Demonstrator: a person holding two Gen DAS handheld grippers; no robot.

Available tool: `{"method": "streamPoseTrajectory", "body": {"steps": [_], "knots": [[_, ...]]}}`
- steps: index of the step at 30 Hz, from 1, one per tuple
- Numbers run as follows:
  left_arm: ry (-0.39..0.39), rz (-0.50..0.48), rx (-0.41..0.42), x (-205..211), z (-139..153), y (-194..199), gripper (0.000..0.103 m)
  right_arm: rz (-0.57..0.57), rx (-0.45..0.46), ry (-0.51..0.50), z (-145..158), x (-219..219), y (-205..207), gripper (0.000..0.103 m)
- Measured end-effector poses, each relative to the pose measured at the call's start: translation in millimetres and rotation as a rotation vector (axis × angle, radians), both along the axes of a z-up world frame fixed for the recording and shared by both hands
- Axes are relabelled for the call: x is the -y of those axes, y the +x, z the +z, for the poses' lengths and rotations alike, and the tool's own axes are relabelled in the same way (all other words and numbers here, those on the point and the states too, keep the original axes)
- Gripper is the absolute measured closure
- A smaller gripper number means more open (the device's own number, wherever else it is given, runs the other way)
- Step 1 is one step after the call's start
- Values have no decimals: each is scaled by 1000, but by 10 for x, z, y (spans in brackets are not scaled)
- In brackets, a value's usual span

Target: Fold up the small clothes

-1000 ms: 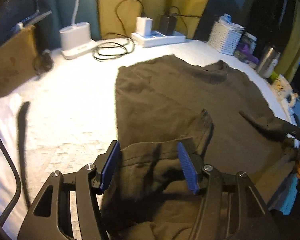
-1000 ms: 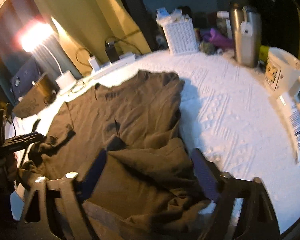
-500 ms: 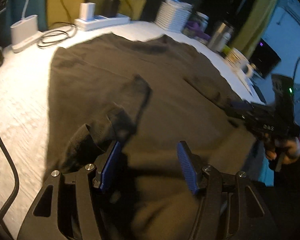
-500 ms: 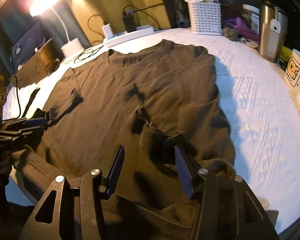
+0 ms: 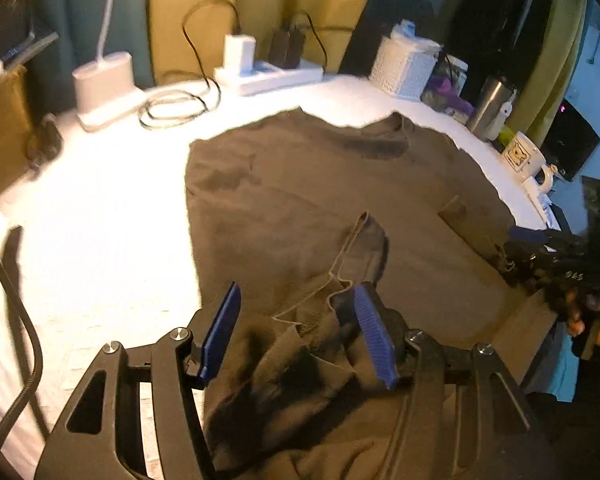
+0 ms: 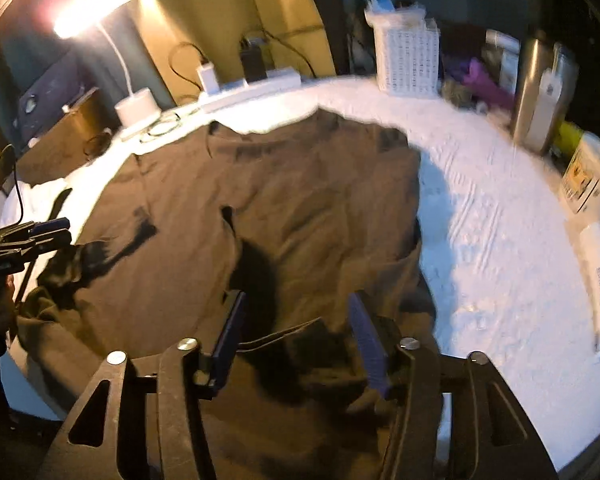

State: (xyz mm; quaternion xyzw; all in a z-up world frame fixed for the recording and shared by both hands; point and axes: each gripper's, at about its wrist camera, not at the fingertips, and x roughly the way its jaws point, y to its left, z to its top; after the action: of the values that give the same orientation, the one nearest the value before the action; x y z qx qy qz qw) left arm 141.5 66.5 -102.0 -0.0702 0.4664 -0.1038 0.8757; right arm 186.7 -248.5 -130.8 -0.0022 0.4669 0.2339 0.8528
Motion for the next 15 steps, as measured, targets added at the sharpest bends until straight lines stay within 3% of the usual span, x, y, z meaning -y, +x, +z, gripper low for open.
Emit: {"method": "streamPoseTrajectory", "body": {"steps": [3,7,11,15], "knots": [[-41,-55,-54,106,-91,-32,44,18,-40,1,-158,-86,16,34],[-59,-141,-45,367,-30,-231,44,79,-34,19,-123,-237,-113,34],[-12,-125,28,450,174,-433,44,92,-2,18,1,-271,-268,34],[36,-69,93,335,350,-708,43,30,92,3,274,-31,-448,34]]}}
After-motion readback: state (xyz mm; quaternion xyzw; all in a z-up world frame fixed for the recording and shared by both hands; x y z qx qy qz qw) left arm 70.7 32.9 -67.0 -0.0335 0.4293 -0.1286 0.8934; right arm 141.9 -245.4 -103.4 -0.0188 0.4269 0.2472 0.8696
